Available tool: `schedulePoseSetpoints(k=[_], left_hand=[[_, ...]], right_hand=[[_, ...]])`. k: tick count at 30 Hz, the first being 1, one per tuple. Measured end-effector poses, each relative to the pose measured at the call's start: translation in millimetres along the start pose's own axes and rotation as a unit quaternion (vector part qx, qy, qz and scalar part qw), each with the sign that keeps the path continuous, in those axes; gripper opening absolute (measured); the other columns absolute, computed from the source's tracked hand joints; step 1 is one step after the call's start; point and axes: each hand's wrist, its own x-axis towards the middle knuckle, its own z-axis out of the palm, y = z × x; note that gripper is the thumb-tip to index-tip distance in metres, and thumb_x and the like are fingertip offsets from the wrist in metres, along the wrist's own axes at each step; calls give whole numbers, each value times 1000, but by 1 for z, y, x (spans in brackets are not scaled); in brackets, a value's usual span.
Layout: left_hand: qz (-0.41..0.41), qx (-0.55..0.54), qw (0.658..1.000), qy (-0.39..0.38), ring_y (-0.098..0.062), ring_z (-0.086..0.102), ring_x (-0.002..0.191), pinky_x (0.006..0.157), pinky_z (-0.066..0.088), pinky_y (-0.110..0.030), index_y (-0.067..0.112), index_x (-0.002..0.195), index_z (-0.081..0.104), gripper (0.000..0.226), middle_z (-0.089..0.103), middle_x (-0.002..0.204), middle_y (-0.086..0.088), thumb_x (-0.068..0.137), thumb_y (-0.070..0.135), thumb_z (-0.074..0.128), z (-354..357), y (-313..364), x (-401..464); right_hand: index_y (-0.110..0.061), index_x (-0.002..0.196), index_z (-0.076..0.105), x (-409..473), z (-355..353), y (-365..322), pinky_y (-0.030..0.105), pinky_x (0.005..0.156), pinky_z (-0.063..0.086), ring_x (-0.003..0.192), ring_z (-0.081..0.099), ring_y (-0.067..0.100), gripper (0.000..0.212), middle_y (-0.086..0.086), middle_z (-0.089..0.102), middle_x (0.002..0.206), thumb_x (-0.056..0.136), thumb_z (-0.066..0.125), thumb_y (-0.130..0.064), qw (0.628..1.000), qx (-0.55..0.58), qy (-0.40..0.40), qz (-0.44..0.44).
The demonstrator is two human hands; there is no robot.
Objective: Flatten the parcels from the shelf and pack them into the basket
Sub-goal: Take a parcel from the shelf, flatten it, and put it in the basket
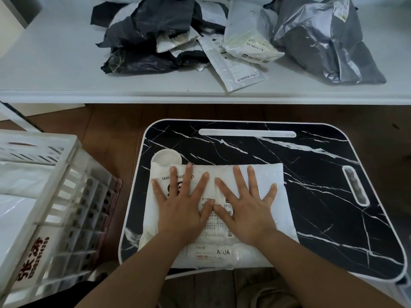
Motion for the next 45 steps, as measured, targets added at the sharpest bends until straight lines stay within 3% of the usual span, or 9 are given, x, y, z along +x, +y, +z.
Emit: schedulePoseSetpoints(k=[7, 18, 22, 25, 29, 35, 39, 42, 45], left_hand=[[26, -1, 999, -38, -31, -31, 140, 107, -11, -69, 44, 142, -25, 76, -33, 154, 1, 78, 80, -6, -8, -6, -2], [-1, 23, 994, -110, -31, -35, 138, 103, -11, -74, 47, 136, -35, 85, -45, 147, 5, 73, 87, 6, -25, 1, 4], [3, 26, 997, -78, -29, -34, 139, 109, -8, -69, 46, 140, -29, 68, -41, 149, 3, 90, 70, 10, -41, 7, 12], [39, 11, 992, -120, -27, -35, 139, 109, -9, -68, 48, 140, -27, 63, -40, 150, 7, 89, 69, 3, -37, 8, 4], [35, 26, 989, -138, -27, -40, 136, 105, -17, -69, 50, 138, -32, 67, -44, 147, 8, 78, 71, -13, -22, 5, -5], [29, 8, 990, -138, -25, -41, 136, 101, -15, -74, 54, 136, -31, 66, -44, 147, 14, 77, 76, -10, -24, 5, -2], [-8, 10, 990, -139, -24, -40, 136, 99, -17, -76, 54, 135, -32, 84, -45, 144, 18, 67, 92, 1, -25, -11, -2], [-31, 5, 990, -135, -25, -41, 136, 102, -15, -74, 50, 135, -35, 88, -44, 147, 11, 65, 93, -3, -24, -18, -1], [-52, -10, 991, -122, -25, -39, 136, 103, -14, -72, 45, 137, -35, 83, -40, 150, 6, 66, 84, -19, -22, -14, 2]], right_hand=[[-47, 140, -27, -42, -11, 21, 68, 106, -18, 127, -53, 23, 96, 2, -53, 141, 66, 11, -94, 992, -5, -103, -68], [-50, 123, -46, -36, -10, 18, 74, 103, -13, 123, -56, 26, 97, 1, -59, 135, 71, 25, -92, 989, -51, -137, -30], [-49, 133, -34, -9, -28, 21, 75, 103, -10, 130, -48, 28, 88, 4, -52, 142, 74, 20, -86, 994, -22, -99, 47], [-51, 141, -23, -5, -24, 10, 75, 104, -9, 133, -45, 27, 78, -1, -48, 146, 77, 9, -82, 992, 5, -120, 27], [-54, 131, -35, -10, -9, 1, 77, 99, -13, 126, -52, 26, 73, -5, -54, 141, 67, -15, -82, 993, 8, -114, 18], [-54, 135, -31, -7, -10, 4, 77, 99, -15, 125, -54, 24, 68, -7, -56, 138, 77, -4, -79, 993, 13, -115, 12], [-52, 138, -28, -20, -6, 26, 66, 106, -20, 128, -51, 19, 71, -7, -51, 142, 75, -12, -80, 996, 5, -89, -5], [-43, 143, -28, -30, -1, 39, 53, 113, -19, 132, -47, 18, 78, -3, -48, 146, 73, -27, -77, 997, 23, -55, 47], [-35, 148, -24, -26, -6, 37, 54, 114, -19, 134, -44, 17, 87, 1, -44, 149, 73, -19, -78, 989, 70, -33, 126]])
